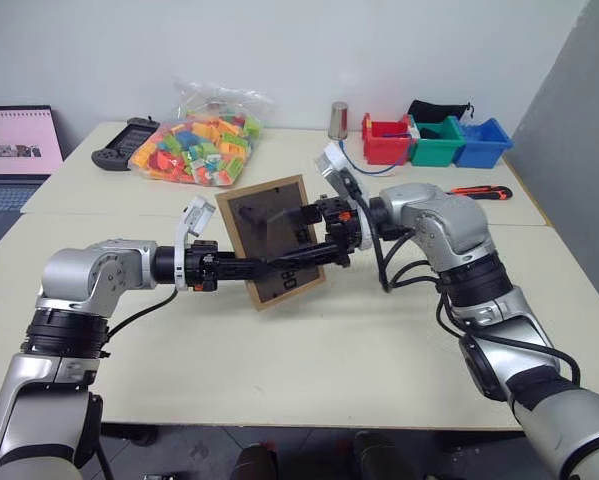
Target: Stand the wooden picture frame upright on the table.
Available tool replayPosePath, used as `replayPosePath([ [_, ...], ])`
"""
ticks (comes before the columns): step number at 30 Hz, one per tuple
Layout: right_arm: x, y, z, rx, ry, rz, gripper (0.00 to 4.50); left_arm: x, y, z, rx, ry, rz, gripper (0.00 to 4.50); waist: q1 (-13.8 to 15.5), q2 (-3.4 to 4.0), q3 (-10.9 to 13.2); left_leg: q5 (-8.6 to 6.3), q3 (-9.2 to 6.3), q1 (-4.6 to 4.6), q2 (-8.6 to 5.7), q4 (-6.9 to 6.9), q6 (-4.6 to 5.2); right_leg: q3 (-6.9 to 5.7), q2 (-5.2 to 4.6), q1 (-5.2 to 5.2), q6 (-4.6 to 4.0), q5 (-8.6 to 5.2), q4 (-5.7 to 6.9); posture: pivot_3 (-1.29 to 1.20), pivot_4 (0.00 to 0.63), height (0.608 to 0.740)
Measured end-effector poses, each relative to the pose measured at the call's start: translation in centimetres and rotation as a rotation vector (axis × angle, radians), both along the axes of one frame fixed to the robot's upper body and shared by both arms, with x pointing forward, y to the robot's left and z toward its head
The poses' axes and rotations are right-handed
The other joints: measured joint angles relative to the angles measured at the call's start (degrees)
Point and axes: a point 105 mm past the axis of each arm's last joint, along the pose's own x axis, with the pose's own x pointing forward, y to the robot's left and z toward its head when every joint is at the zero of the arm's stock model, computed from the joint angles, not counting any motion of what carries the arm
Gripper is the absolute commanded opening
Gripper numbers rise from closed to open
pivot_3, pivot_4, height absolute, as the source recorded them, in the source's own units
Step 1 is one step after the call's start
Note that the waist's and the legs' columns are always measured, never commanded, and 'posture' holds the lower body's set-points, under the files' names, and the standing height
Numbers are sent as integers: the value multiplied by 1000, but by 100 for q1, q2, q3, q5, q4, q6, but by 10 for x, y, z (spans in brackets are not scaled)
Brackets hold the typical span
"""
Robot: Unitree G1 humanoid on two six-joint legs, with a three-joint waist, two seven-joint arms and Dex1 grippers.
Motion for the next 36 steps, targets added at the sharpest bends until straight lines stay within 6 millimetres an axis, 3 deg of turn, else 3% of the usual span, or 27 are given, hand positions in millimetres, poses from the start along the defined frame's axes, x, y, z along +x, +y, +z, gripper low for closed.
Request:
replayPosePath([
  [3, 1, -12, -1, -22, 5, -9, 4471, -1, -1, 0, 4, -3, -3, 1369, -2, -9, -19, 0, -3, 0, -1, 0, 0, -3, 0, 1, 0, 0, 1, 0, 0, 740],
  [8, 29, -47, -16, -92, -8, -176, 4471, -2, 1, -5, 6, 13, 8, 1369, -4, -11, -21, 1, -3, 0, -1, 0, -1, -2, 0, 2, 0, 0, 2, 0, 0, 740],
  [12, 50, -92, -19, -151, -3, -338, 4471, -5, 4, -8, 8, 19, 15, 1369, -3, -12, -21, 1, -2, -1, -3, 0, -2, -2, -3, 2, 0, 0, 2, 0, 0, 740],
  [16, 64, -110, -21, -122, 49, -446, 4471, -5, 5, -7, 12, 7, 18, 1369, -43, -13, -37, 1, -2, 4, -3, 0, -2, -1, -2, 4, 0, 0, 3, 0, 0, 740],
  [25, 61, -99, -21, -79, 273, -428, 4471, 3, -2, 0, 115, -217, -2, 1369, -139, -7, -52, 2, -2, 8, -4, 3, -2, 1, -3, 8, -1, 1, 10, 0, 0, 740],
  [28, 63, -99, -12, -53, 300, -436, 4471, 2, -3, 3, 77, -164, 0, 1369, -144, -7, -55, 2, -2, 7, -4, 4, -1, 1, -3, 8, -1, 1, 11, 0, 0, 740],
  [31, 65, -98, -16, -121, 59, -438, 4471, -3, -4, 9, 9, -94, -2, 1369, -150, -7, -105, 0, -3, 8, -4, 5, 1, -2, -2, 9, 0, 0, 10, 0, 0, 740],
  [36, 63, -74, -25, -87, 68, -381, 4471, -18, -11, 12, -109, 67, -25, 1369, -214, -7, -117, 1, -9, 9, -3, 13, 0, -3, -2, 13, 0, 0, 18, 0, 0, 740],
])
